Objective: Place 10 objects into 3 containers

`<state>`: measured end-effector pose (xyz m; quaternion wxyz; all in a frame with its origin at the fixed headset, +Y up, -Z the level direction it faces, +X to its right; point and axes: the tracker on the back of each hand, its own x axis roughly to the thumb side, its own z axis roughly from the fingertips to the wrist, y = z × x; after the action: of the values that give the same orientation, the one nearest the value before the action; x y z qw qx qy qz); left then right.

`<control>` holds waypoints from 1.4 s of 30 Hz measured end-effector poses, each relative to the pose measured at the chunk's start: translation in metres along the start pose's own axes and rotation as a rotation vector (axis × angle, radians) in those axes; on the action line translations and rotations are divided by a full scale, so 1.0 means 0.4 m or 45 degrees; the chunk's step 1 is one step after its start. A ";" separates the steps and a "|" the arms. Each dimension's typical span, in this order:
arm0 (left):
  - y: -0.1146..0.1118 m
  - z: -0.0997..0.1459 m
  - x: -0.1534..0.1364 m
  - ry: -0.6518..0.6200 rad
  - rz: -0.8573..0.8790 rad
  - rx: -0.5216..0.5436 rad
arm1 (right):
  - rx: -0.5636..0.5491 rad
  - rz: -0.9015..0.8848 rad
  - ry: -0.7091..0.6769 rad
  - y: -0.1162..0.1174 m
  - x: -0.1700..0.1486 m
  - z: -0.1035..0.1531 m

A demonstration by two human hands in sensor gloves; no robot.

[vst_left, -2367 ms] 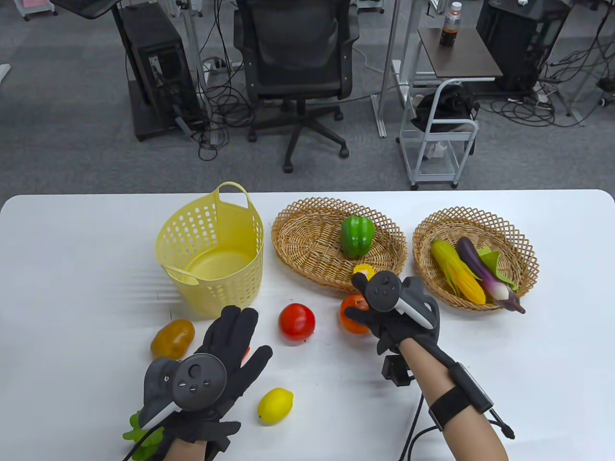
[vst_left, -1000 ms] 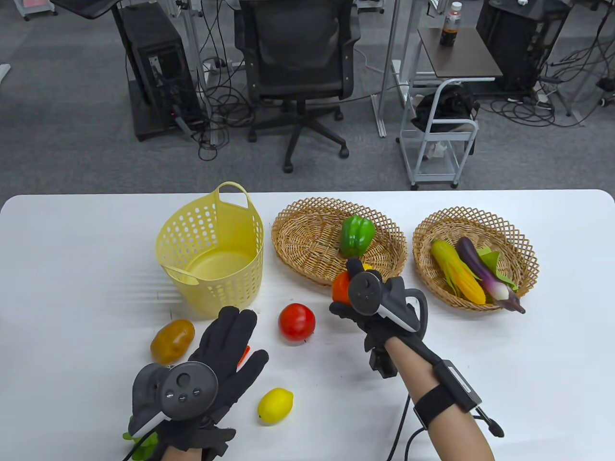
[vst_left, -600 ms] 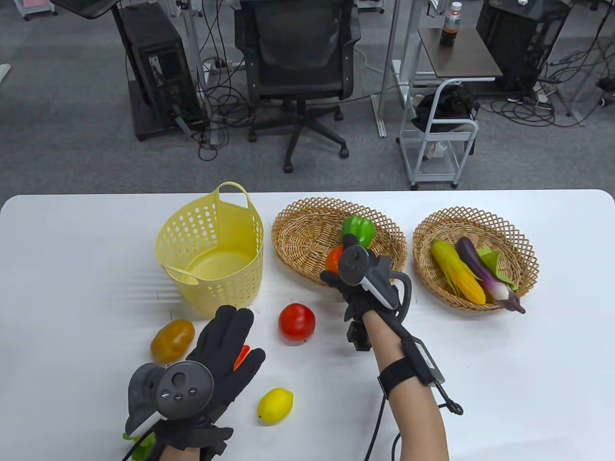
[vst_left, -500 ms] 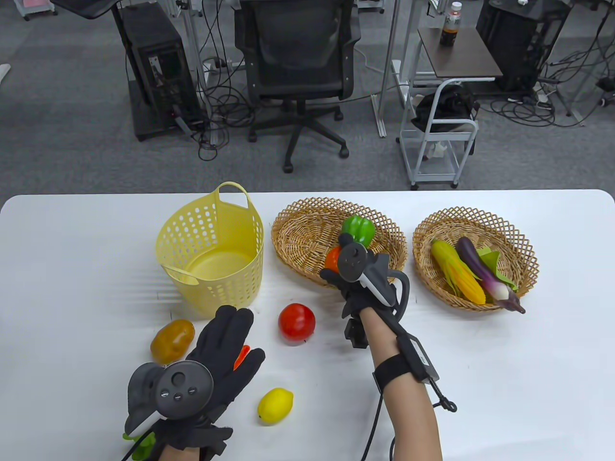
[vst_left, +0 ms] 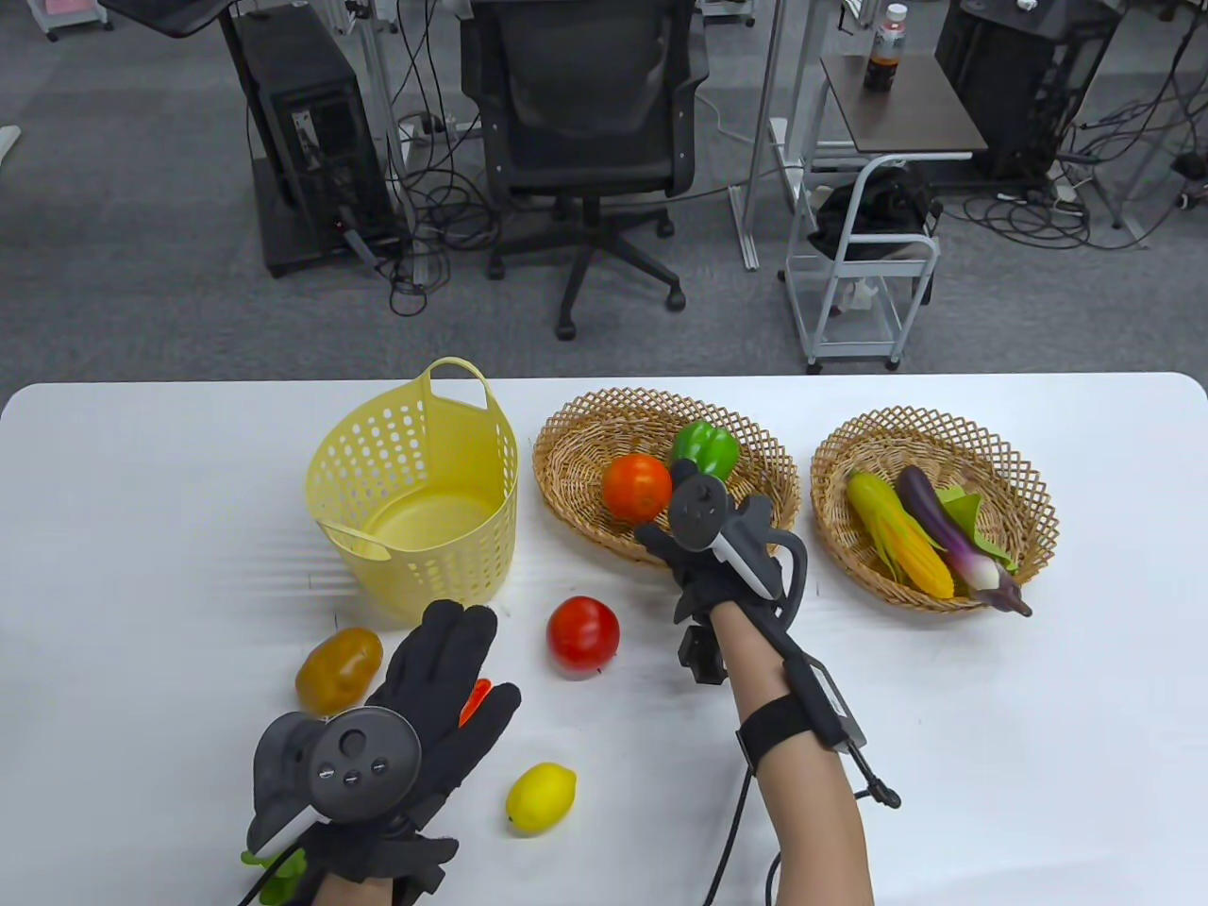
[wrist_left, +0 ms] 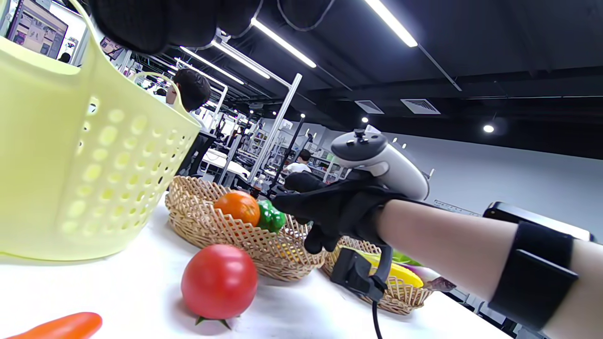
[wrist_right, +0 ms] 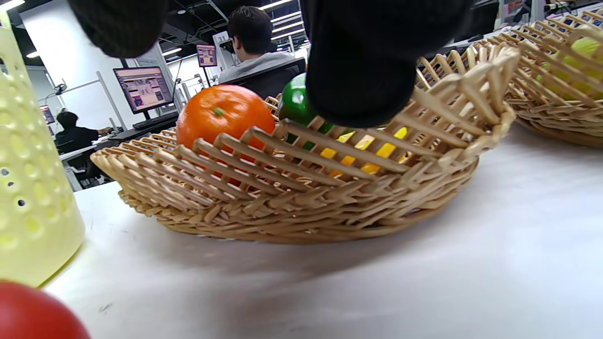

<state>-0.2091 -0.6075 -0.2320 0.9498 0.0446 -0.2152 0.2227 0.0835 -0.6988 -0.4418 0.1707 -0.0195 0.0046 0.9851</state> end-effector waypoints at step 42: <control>-0.011 -0.049 -0.136 0.257 -0.202 -0.072 | 0.153 -0.642 -0.269 -0.068 -0.380 0.345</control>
<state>-0.2435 -0.6298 -0.2730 0.9822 0.0121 -0.1204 0.1439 0.2307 -0.7220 -0.2979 0.4110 0.0929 0.0402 0.9060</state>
